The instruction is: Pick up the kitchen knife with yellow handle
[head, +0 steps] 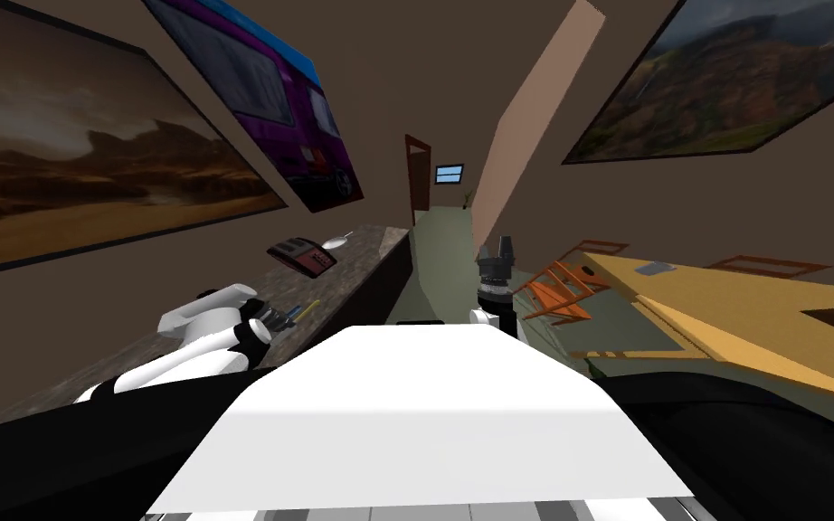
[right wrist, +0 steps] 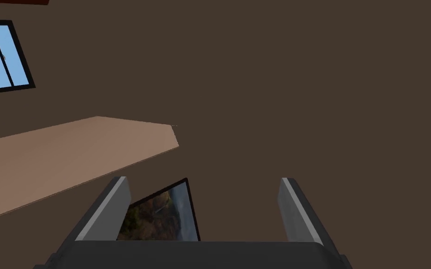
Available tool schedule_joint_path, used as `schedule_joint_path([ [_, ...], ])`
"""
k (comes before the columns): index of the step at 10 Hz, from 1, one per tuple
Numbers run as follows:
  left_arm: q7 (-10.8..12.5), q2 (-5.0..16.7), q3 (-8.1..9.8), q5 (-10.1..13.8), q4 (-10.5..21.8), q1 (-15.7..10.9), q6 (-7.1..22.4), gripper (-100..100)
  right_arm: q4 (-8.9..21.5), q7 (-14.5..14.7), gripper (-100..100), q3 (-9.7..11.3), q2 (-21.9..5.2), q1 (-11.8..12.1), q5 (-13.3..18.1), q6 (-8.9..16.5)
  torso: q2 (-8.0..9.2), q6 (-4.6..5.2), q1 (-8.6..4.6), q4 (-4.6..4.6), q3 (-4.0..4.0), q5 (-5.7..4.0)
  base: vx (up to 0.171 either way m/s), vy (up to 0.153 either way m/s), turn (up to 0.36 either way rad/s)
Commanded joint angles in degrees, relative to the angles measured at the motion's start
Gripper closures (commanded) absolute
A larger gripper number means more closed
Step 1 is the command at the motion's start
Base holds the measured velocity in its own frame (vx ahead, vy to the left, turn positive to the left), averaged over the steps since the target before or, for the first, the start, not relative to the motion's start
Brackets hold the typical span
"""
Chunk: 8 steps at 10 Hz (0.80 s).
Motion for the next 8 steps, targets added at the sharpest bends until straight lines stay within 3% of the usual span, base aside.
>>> schedule_joint_path([
  [1, -1.05, -0.86, -2.86, -0.07, 0.94, -2.45, -0.42, 100, 0.0, 0.0, 0, 0.0, 0.0, 0.0, 0.0, 0.0, 0.0, 0.0, 0.0, 0.0, 0.0, 0.0, 0.154, 0.015, 0.417],
  [3, -1.05, -0.86, -3.39, -0.07, 0.77, -2.45, -0.42, 100, 0.0, 0.0, 0, 0.0, 0.0, -0.02, 0.0, 0.0, 0.21, -0.06, 0.13, -0.01, 0.08, 0.07, 0.045, 0.002, 0.218],
  [4, -2.7, -3.08, -6.02, 0.13, -0.01, -5.1, 0.15, 100, 0.0, 0.0, 0, 0.01, 0.0, -0.03, 0.0, 0.0, 0.44, -0.06, 0.26, 0.0, 0.2, 0.17, 0.127, 0.0, 0.358],
  [5, -2.7, -3.08, -7.57, 0.13, -0.01, -5.88, 0.15, 100, 0.0, 0.0, 0, 0.0, 0.0, -0.01, 0.0, 0.0, 0.13, -0.07, 0.3, -0.05, 0.04, 0.24, 0.168, 0.006, 0.438],
  [6, -2.7, -3.08, -7.82, 0.13, -0.01, -5.88, 0.15, 100, 0.0, 0.0, 0, 0.0, 0.0, -0.01, 0.0, 0.0, -0.02, -0.13, 0.4, -0.13, -0.08, 0.28, 0.082, 0.004, 0.305],
  [7, -4.36, -5.31, -10.3, 0.32, -0.95, -8.71, 0.72, 100, 0.0, 0.0, 0, 0.0, 0.0, -0.02, 0.0, 0.0, 0.18, -0.16, 0.53, -0.11, 0.01, 0.32, 0.119, 0.004, 0.411],
  [8, -4.36, -5.31, -11.85, 0.32, -0.95, -9.31, 0.72, 100, 0.0, 0.0, 0, 0.0, 0.0, -0.01, 0.0, 0.0, 0.06, -0.1, 0.55, -0.14, -0.05, 0.43, 0.155, -0.012, 0.401],
])
